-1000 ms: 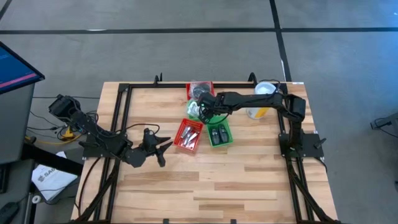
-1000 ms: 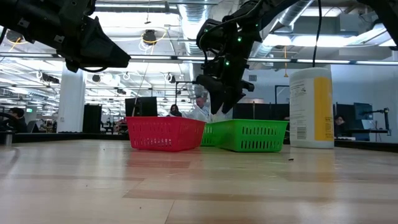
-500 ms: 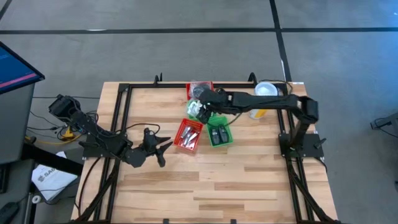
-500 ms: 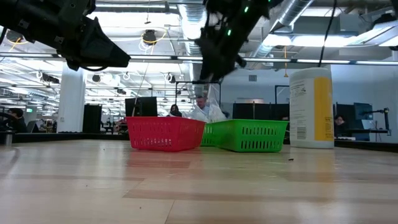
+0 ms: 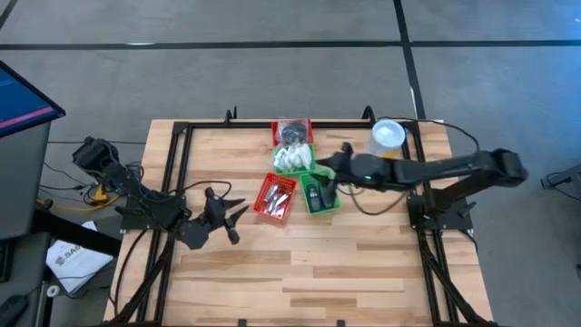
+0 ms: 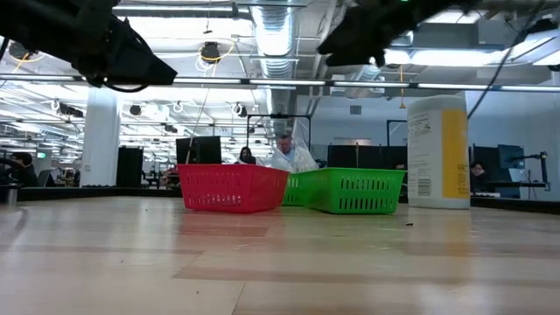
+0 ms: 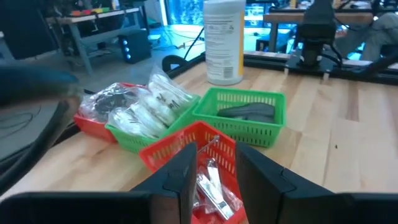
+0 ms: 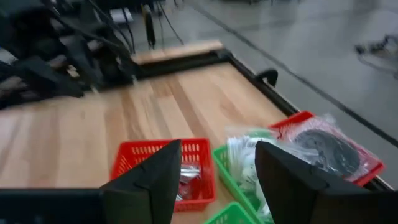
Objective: Pick & Place Travel size toiletries
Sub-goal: Return to Home Position
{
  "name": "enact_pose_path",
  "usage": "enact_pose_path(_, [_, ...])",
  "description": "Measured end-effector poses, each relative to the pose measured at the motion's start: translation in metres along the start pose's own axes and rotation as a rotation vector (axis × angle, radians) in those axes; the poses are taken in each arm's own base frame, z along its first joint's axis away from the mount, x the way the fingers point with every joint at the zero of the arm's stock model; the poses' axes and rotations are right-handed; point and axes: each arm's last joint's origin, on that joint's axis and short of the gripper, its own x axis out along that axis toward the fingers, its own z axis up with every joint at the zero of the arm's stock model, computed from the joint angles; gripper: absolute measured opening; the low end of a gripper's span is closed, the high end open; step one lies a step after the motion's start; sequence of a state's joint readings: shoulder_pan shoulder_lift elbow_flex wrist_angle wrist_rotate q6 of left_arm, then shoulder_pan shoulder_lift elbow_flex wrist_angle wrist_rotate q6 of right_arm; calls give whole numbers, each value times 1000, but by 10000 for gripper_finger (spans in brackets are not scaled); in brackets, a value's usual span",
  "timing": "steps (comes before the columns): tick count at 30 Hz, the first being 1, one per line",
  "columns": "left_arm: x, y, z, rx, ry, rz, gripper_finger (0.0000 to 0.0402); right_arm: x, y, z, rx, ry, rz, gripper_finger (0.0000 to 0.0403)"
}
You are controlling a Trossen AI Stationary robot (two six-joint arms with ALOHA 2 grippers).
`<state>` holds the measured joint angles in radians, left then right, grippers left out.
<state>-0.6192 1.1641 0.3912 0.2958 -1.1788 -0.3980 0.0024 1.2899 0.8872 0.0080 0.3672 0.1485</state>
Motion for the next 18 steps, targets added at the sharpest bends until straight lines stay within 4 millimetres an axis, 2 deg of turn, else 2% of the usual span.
enact_pose_path(6, [-5, 6, 1, 32, -6, -31, 99, -36, -8, -36, 39, -102, 59, 188])
enact_pose_path(12, [-15, 36, -6, -51, -64, -121, 99, -60, -19, -65, 67, -191, 91, 186])
enact_pose_path(18, [-24, 65, -21, -85, -177, -211, 99, -72, -34, -91, 84, -202, 65, 186])
